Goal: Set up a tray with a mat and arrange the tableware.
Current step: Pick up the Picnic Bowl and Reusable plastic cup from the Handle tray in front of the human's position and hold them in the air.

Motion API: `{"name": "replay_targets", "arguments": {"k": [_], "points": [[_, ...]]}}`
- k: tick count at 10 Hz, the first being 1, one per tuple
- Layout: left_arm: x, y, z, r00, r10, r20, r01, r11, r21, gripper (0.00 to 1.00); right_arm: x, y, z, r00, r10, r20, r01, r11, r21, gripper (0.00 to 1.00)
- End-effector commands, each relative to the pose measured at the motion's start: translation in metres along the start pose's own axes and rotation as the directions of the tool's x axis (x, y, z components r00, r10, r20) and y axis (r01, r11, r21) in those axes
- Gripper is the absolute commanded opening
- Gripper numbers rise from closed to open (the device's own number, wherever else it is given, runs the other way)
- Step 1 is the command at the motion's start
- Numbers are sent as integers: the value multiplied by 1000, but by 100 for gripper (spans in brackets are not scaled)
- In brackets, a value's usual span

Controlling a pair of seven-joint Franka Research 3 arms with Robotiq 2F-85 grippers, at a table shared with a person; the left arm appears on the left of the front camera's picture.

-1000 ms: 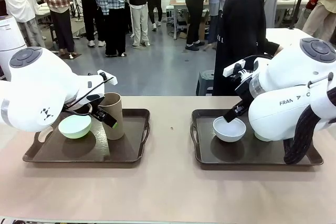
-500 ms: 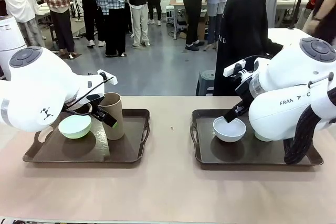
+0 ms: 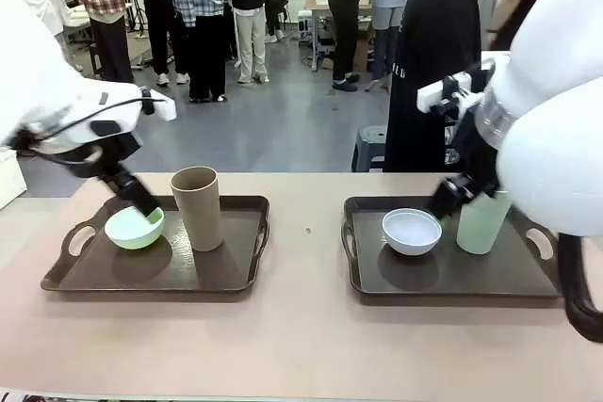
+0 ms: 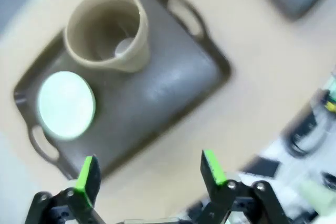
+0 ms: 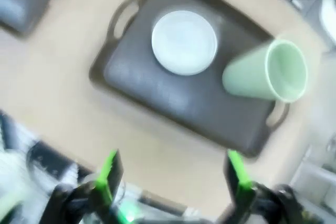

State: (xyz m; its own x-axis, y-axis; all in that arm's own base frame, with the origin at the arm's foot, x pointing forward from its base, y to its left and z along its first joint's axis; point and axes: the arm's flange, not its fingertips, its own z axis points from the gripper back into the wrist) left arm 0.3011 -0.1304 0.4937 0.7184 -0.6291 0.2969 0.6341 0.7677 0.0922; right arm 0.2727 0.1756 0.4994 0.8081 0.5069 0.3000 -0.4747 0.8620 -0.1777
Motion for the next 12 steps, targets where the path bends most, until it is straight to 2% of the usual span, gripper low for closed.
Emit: {"name": "replay_targets", "arguments": {"k": [1, 2, 3, 4, 5, 6, 7, 8, 9, 10, 11, 12], "points": [[-92, -34, 25, 996, -26, -83, 18, 995, -93, 100, -152, 0, -24, 967, -73, -244, 77, 997, 4, 100], [0, 0, 0, 1000, 0, 0, 0, 1000, 0, 100, 0, 0, 0, 1000, 0, 0, 0, 1000, 0, 100], [0, 0, 0, 1000, 0, 0, 0, 1000, 0, 100, 0, 0, 0, 1000, 0, 0, 0, 1000, 0, 100], [-31, -15, 33, 998, -18, -56, 15, 998, -58, 100, -34, 1, 17, 991, -34, -127, 33, 999, -14, 100], [-21, 15, 32, 996, 78, 45, -66, 972, -224, 100, -20, -36, 12, 978, -151, -143, 183, 952, 247, 100], [-41, 53, 40, 924, 347, 158, -244, 856, -455, 100, -38, -86, 12, 946, -298, -125, 321, 823, 468, 100], [-65, 84, 33, 842, 500, 202, -279, 725, -630, 100, -65, -133, 7, 887, -443, -131, 418, 649, 636, 100], [-82, 103, 17, 763, 608, 218, -257, 595, -761, 100, -91, -168, -2, 831, -535, -153, 460, 504, 731, 100], [-81, 92, 1, 848, 498, 182, -385, 814, -436, 100, -38, -88, 12, 972, -220, -88, 237, 908, 347, 100], [-64, 89, 36, 932, 334, 143, -234, 853, -467, 100, -38, -88, 12, 972, -220, -88, 237, 908, 347, 100], [-78, 116, 32, 885, 436, 162, -307, 809, -501, 100, -70, -152, 7, 949, -306, -76, 303, 820, 486, 100], [-76, 133, 53, 686, 703, 190, -305, 514, -802, 100, -64, -153, 23, 945, -309, -107, 242, 441, 864, 100]]}}
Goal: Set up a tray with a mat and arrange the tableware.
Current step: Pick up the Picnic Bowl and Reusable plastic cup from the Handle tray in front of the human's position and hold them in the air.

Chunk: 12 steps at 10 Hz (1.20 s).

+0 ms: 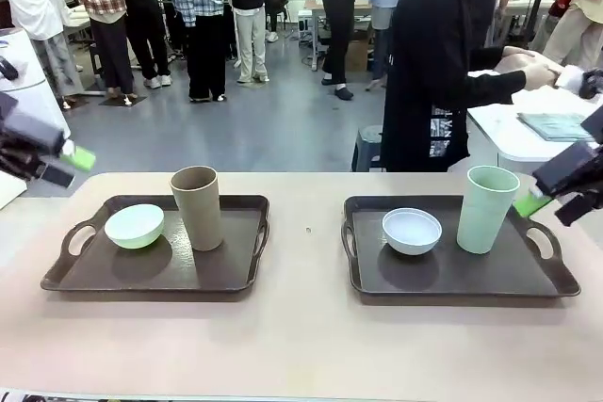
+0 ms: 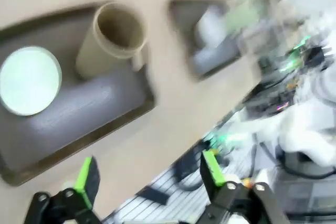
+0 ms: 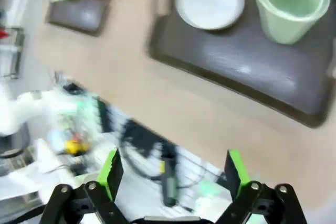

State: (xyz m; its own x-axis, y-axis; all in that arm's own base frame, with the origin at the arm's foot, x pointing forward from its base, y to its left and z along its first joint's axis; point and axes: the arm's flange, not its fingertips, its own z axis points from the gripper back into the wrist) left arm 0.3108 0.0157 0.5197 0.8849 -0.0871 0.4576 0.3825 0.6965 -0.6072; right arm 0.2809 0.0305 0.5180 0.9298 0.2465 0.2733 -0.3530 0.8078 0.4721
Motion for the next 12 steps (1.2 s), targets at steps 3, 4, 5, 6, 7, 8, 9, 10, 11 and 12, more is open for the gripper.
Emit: {"name": "replay_targets", "arguments": {"k": [3, 4, 5, 6, 7, 8, 9, 10, 11, 12], "points": [[-9, 84, 54, 788, 590, 177, -331, 647, -687, 100, -47, -138, 47, 841, -534, 85, 120, 338, 933, 100], [-19, 107, 52, 784, 617, 65, -410, 594, -692, 100, -82, -168, 38, 776, -630, 29, 163, 245, 956, 100], [-27, 124, 57, 787, 617, -9, -466, 585, -663, 100, -105, -183, 35, 740, -672, 5, 156, 179, 971, 100], [-36, 122, 54, 805, 591, -56, -484, 600, -637, 100, -116, -187, 34, 747, -665, -8, 150, 157, 976, 100], [-33, 107, 66, 839, 537, 89, -376, 690, -618, 100, -100, -169, 52, 932, -336, 133, 149, 693, 706, 100], [-33, 107, 66, 839, 537, 89, -376, 690, -618, 100, -100, -169, 52, 932, -336, 133, 149, 693, 706, 100], [-33, 107, 66, 839, 537, 89, -376, 690, -618, 100, -100, -169, 52, 932, -336, 133, 149, 693, 706, 100], [-33, 107, 66, 839, 537, 89, -376, 690, -618, 100, -100, -169, 52, 932, -336, 133, 149, 693, 706, 100], [-33, 107, 66, 839, 537, 89, -376, 690, -618, 100, -100, -169, 52, 932, -336, 133, 149, 693, 706, 100], [-33, 107, 66, 839, 537, 89, -376, 690, -618, 100, -100, -169, 52, 932, -336, 133, 149, 693, 706, 100]]}}
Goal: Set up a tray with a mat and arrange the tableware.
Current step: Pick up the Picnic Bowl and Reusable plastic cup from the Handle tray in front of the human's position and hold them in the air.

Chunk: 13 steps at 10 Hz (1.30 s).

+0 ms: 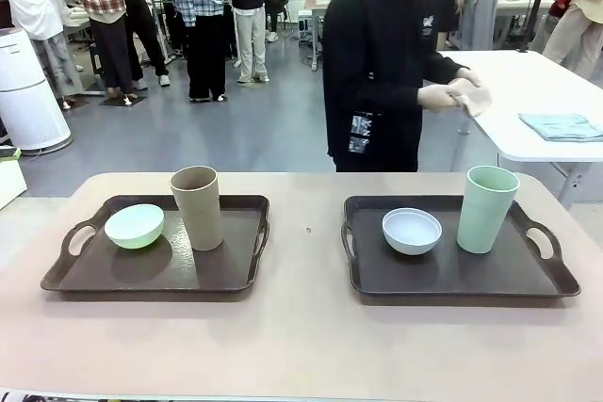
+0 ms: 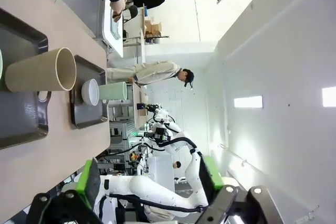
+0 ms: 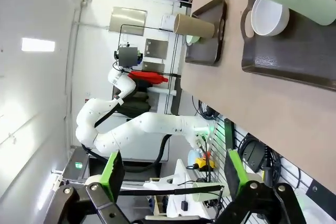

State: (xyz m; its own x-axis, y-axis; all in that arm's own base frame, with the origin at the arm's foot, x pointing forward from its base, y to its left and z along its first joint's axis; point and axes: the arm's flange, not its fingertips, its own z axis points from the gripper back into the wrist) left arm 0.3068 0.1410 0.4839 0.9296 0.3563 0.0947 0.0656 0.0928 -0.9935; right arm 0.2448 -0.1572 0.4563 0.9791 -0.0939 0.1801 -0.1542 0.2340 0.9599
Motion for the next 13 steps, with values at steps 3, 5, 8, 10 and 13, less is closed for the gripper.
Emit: {"name": "replay_targets", "arguments": {"k": [3, 5, 8, 10, 13], "points": [[-2, 1, -1, 1000, -20, 11, 21, 999, -29, 100, -3, -2, 1, 999, 23, 25, -24, 1000, 18, 100], [-2, 1, -1, 1000, -20, 11, 21, 999, -29, 100, -3, -2, 1, 999, 23, 25, -24, 1000, 18, 100], [-2, 1, -1, 1000, -20, 11, 21, 999, -29, 100, -3, -2, 1, 999, 23, 25, -24, 1000, 18, 100], [-2, 1, -1, 1000, -20, 11, 21, 999, -29, 100, -3, -2, 1, 999, 23, 25, -24, 1000, 18, 100], [-2, 1, -1, 1000, -20, 11, 21, 999, -29, 100, -3, -2, 1, 999, 23, 25, -24, 1000, 18, 100]]}}
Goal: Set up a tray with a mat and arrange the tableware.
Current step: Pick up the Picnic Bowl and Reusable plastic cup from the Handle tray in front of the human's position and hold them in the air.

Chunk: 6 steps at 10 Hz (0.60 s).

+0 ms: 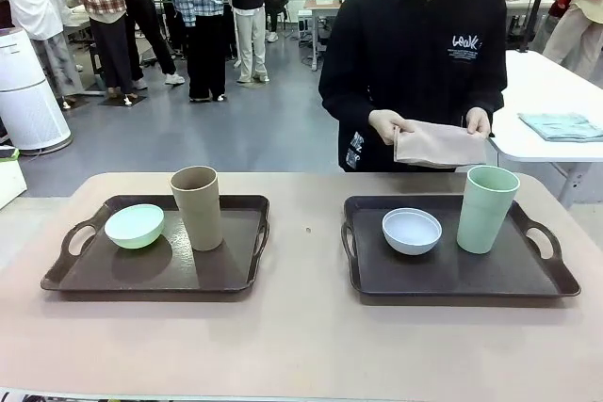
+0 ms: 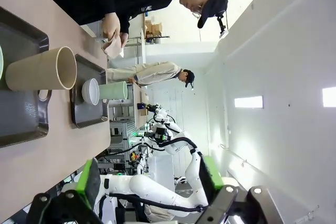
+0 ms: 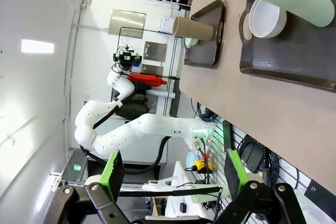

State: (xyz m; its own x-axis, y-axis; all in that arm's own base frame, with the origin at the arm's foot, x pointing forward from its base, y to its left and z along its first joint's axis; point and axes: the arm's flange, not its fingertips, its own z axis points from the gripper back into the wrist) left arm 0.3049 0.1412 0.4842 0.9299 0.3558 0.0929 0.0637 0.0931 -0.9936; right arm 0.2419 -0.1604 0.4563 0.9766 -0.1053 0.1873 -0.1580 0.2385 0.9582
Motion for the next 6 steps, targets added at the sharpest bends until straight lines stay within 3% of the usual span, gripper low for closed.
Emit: {"name": "replay_targets", "arguments": {"k": [1, 6], "points": [[0, 1, -1, 1000, -22, 12, 22, 999, -30, 100, -1, -1, -2, 1000, 19, 13, -19, 1000, 23, 100], [0, 1, -1, 1000, -22, 12, 22, 999, -30, 100, -1, -1, -2, 1000, 19, 13, -19, 1000, 23, 100]]}}
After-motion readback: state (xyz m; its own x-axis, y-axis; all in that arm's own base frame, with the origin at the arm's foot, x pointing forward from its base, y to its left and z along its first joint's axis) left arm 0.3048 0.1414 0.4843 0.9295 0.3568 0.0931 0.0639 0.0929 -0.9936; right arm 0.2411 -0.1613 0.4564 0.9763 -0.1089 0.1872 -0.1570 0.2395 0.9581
